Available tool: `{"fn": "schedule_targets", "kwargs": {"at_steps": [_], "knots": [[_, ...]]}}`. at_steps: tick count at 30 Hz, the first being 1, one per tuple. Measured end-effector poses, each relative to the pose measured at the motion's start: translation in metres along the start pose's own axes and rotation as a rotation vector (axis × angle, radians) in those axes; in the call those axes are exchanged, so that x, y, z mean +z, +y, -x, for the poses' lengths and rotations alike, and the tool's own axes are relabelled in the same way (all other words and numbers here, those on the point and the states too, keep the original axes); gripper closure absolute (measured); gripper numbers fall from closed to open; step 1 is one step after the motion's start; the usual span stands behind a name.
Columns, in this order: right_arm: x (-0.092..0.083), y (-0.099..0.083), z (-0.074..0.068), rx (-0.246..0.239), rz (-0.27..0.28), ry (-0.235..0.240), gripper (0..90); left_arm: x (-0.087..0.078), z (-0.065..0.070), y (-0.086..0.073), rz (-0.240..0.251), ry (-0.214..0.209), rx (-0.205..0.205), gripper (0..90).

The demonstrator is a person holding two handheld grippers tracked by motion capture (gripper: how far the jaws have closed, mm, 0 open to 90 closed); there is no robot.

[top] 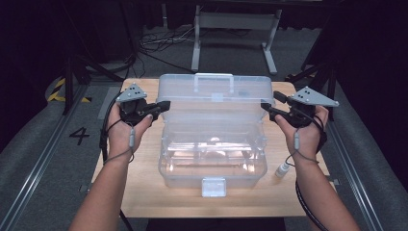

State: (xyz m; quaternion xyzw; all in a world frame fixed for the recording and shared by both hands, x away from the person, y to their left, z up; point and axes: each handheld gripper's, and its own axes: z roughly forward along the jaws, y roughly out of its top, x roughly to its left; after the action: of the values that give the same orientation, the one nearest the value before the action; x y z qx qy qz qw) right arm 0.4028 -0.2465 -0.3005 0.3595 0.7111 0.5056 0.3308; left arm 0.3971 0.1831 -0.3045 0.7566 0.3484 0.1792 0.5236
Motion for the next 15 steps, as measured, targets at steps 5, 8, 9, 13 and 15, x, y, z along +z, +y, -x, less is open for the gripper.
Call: {"fn": "schedule_targets", "kwargs": {"at_steps": [5,8,9,13,15], "knots": [[0.0042,0.0006,-0.0014,-0.019,0.002,-0.037,49.6,0.0001,0.0001,0.0,0.0,0.001,0.001,89.8],[0.0068,-0.0003,-0.0019,-0.02,0.022,-0.049,51.7,0.0001,0.0004,0.0,-0.001,0.003,0.002,89.8],[0.0078,-0.0006,-0.0022,-0.02,0.027,-0.053,53.8,0.0,0.0005,0.0,-0.001,0.003,0.002,89.8],[0.0088,-0.0003,-0.0032,-0.031,0.029,-0.065,58.9,0.0002,0.0006,-0.0001,-0.002,0.003,0.003,89.8],[0.0088,0.0,-0.0041,-0.033,0.029,-0.07,59.2,0.0002,0.0007,0.0,-0.002,0.003,0.002,89.7]]}}
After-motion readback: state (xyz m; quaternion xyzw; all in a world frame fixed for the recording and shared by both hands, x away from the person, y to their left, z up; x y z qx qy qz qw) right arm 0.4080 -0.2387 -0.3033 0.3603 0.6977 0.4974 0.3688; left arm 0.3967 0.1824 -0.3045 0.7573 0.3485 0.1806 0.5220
